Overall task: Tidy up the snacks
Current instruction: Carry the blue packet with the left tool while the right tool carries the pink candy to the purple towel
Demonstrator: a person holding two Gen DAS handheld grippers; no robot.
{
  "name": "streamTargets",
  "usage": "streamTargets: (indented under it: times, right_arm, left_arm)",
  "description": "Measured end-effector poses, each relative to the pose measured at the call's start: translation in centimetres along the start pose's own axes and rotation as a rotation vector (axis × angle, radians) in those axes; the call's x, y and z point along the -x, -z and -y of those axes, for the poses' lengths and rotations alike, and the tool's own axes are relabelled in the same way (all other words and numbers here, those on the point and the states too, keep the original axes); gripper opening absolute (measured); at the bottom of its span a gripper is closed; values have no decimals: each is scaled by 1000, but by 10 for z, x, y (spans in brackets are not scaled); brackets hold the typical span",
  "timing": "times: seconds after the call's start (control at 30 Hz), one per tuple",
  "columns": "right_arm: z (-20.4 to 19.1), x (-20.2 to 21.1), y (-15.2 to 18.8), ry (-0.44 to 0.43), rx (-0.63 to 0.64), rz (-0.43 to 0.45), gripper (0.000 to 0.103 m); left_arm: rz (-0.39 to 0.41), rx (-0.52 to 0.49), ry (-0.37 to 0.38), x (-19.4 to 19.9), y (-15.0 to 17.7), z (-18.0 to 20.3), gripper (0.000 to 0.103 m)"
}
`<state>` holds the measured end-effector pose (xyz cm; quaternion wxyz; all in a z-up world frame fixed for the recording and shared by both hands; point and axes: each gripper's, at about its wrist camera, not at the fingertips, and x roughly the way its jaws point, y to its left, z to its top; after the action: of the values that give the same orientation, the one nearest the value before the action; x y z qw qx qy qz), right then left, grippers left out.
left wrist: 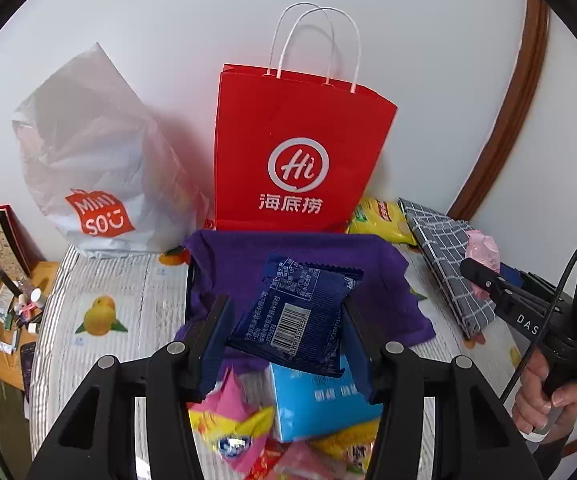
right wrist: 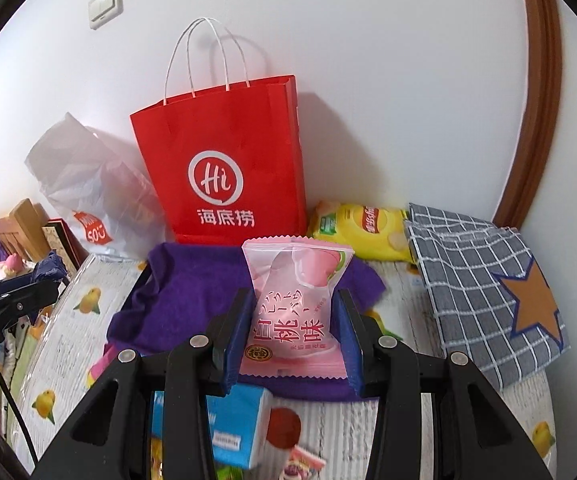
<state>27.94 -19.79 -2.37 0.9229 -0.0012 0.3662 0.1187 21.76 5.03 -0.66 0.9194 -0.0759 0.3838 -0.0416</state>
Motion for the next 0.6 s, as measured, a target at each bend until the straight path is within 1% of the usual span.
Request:
streamTargets:
  times: [0.3, 0.43, 0.6]
  right_arm:
    - [-12, -42, -24, -15, 17, -1, 42]
    - [-14, -57, -38, -21, 18, 6, 42]
    - [-11, -73, -53, -9, 19, 19, 42]
  left_arm:
    - [-13, 5, -28, -40, -26, -5, 50]
    - [-15, 3, -16, -53, -41, -7, 50]
    - [1, -23, -51, -71, -63, -7, 50]
